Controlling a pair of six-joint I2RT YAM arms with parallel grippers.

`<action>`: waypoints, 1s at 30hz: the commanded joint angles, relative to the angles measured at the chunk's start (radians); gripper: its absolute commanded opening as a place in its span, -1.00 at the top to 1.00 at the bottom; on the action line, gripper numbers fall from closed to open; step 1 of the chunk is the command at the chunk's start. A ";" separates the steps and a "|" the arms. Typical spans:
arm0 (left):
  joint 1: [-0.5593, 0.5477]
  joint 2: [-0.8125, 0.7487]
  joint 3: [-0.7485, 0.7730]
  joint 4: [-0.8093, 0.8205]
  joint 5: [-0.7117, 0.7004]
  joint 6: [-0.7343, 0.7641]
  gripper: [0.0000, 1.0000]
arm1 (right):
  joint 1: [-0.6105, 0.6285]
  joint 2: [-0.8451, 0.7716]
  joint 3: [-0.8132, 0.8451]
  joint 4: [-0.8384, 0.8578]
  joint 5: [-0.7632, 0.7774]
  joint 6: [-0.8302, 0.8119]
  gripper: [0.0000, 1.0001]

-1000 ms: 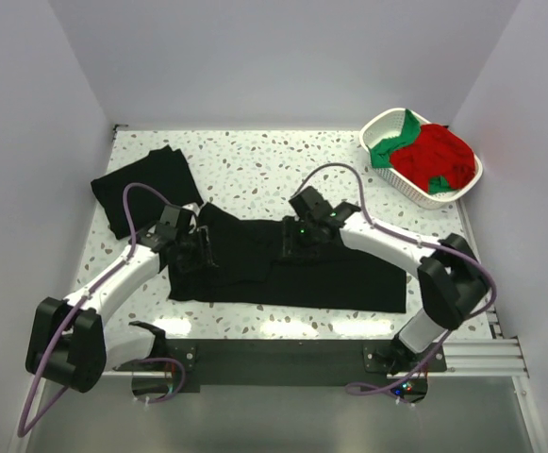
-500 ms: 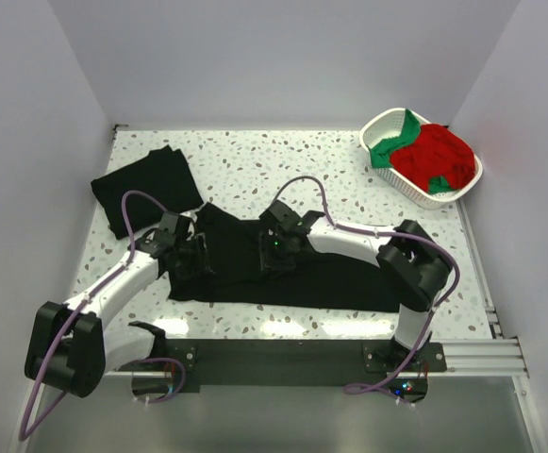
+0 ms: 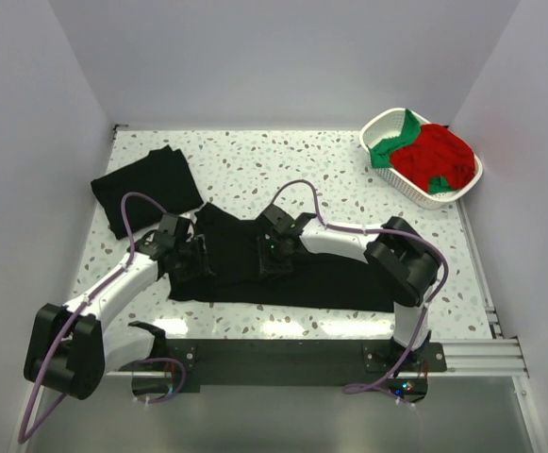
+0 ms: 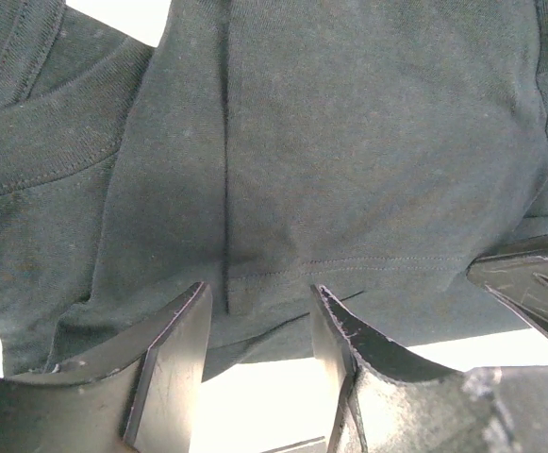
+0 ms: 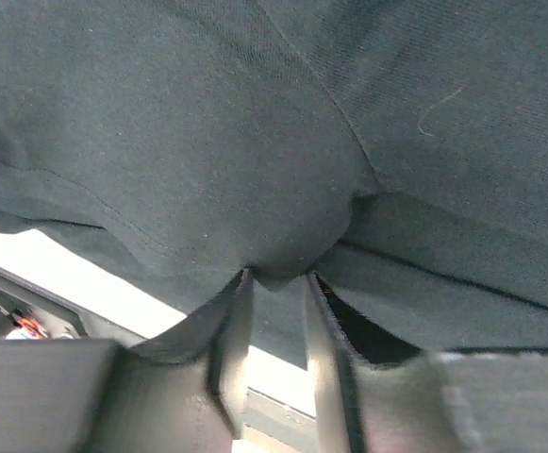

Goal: Fold and stack the t-shirts
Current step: Fold the tshirt

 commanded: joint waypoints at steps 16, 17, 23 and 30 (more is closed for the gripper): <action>0.005 0.037 -0.045 0.080 0.031 -0.034 0.22 | 0.009 0.005 0.055 0.001 -0.004 0.011 0.77; 0.005 0.037 -0.049 0.087 0.037 -0.037 0.24 | 0.009 0.008 0.057 -0.001 -0.004 0.010 0.77; 0.005 0.050 -0.071 0.112 0.048 -0.041 0.32 | 0.009 0.011 0.059 -0.004 -0.008 0.008 0.78; 0.003 0.054 -0.074 0.106 0.032 -0.041 0.54 | 0.011 0.012 0.068 -0.007 -0.010 0.008 0.84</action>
